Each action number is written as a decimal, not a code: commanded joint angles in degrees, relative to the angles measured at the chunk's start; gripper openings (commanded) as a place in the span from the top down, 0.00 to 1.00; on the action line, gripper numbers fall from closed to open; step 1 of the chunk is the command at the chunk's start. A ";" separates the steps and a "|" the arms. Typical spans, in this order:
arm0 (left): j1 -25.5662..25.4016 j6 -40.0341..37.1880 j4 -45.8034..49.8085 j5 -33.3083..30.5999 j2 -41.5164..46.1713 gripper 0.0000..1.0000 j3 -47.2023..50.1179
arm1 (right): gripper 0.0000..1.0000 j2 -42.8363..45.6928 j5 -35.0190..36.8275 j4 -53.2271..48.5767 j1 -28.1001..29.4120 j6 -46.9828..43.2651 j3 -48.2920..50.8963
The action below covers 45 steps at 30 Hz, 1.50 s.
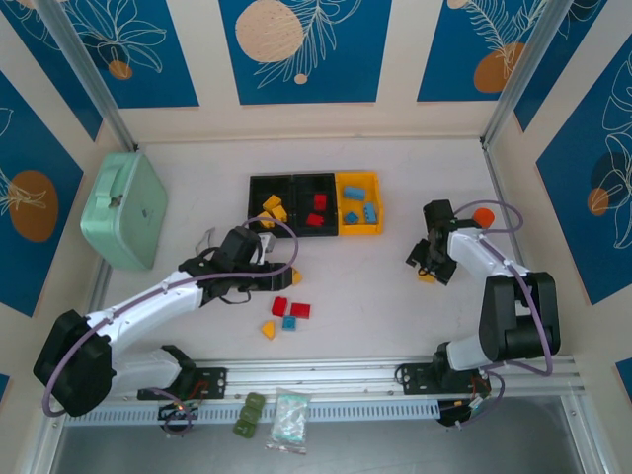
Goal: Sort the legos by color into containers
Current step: Pick up the lego from the middle-right of the table.
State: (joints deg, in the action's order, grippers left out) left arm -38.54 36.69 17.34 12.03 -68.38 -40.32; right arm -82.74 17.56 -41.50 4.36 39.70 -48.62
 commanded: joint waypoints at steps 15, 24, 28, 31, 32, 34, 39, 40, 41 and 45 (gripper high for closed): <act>-0.65 0.83 -1.28 0.69 -0.06 0.41 0.99 | 0.34 -0.59 1.28 -3.89 2.31 -0.94 -3.03; -0.69 1.12 -1.94 1.01 -0.20 0.41 1.18 | 0.32 -0.99 3.26 -4.48 2.93 -1.34 -3.37; -0.72 1.45 -2.31 1.02 -0.31 0.41 1.50 | 0.31 -3.34 3.70 -4.12 2.76 -1.98 -3.71; -0.85 1.76 -2.64 0.98 -0.23 0.41 1.90 | 0.32 -5.69 3.44 -3.58 2.44 -2.67 -4.63; -0.87 1.87 -2.61 0.90 -0.10 0.41 2.05 | 0.32 -6.31 3.40 -3.27 2.49 -2.86 -4.88; -0.97 2.11 -2.86 0.73 0.08 0.41 2.39 | 0.33 -8.11 2.71 -2.91 2.38 -3.24 -5.77; -1.09 2.25 -2.88 0.69 0.33 0.41 2.52 | 0.47 -9.32 1.47 -2.59 3.41 -3.96 -6.75; -1.13 2.31 -2.89 0.63 0.43 0.41 2.52 | 0.53 -8.88 1.38 -2.67 3.94 -4.10 -6.88; -1.16 2.34 -2.89 0.56 0.52 0.41 2.65 | 0.55 -8.40 1.45 -2.89 4.59 -4.17 -7.02; -1.17 3.20 -3.10 0.06 1.04 0.41 3.20 | 0.64 -5.66 0.95 -4.36 7.53 -4.52 -8.33</act>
State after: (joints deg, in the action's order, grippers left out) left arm -39.05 39.00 15.35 12.01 -68.36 -38.37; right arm -91.35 19.94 -44.23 10.13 35.59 -54.76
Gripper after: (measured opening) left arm 0.588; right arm 0.400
